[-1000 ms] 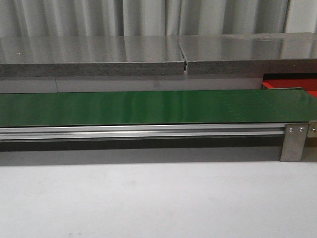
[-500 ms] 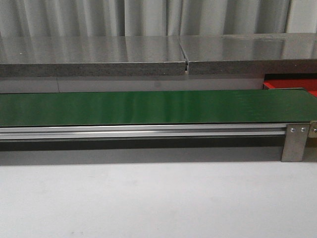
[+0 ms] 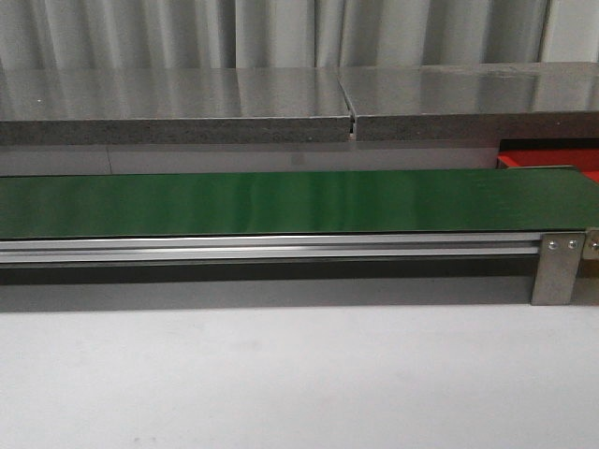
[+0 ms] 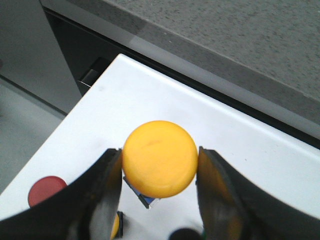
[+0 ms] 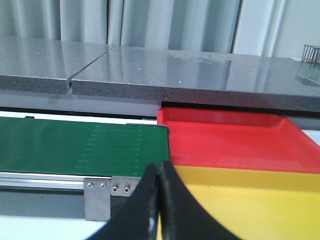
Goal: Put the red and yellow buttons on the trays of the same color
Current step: 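Carry the yellow button onto the green belt and release it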
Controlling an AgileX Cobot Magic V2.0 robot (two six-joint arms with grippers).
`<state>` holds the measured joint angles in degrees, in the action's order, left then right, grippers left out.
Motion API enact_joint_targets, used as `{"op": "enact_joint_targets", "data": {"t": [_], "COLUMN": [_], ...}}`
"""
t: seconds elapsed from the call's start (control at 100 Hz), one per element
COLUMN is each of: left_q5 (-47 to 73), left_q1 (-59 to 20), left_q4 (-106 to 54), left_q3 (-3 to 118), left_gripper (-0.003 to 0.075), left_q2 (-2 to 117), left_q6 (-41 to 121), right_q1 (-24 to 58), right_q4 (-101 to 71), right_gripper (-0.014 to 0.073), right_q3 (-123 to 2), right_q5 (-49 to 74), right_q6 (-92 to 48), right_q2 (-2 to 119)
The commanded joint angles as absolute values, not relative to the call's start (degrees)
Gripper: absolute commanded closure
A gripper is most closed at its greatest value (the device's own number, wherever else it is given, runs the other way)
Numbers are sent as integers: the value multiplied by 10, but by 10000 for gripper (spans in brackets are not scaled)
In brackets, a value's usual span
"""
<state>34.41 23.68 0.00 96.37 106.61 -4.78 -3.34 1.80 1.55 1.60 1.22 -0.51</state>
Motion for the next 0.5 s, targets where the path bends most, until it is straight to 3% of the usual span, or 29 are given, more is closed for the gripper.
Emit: {"op": "enact_joint_targets", "data": {"t": [0.0, 0.22, 0.49], "left_q5": [284, 263, 222], "left_q1": [226, 184, 125], "left_q4": [0, -4, -22], "left_q3": [924, 783, 688], "left_gripper": [459, 459, 459], "left_q2": [987, 888, 865], "left_q6": [-47, -47, -47], "right_q1": [-36, -36, -36], "right_q4": [23, 23, 23], "right_gripper": [660, 660, 660], "right_q3": [10, 10, 10], "right_q5": [-31, -31, -31], "right_q6": [12, 12, 12], "right_q2": [-14, -14, -14]}}
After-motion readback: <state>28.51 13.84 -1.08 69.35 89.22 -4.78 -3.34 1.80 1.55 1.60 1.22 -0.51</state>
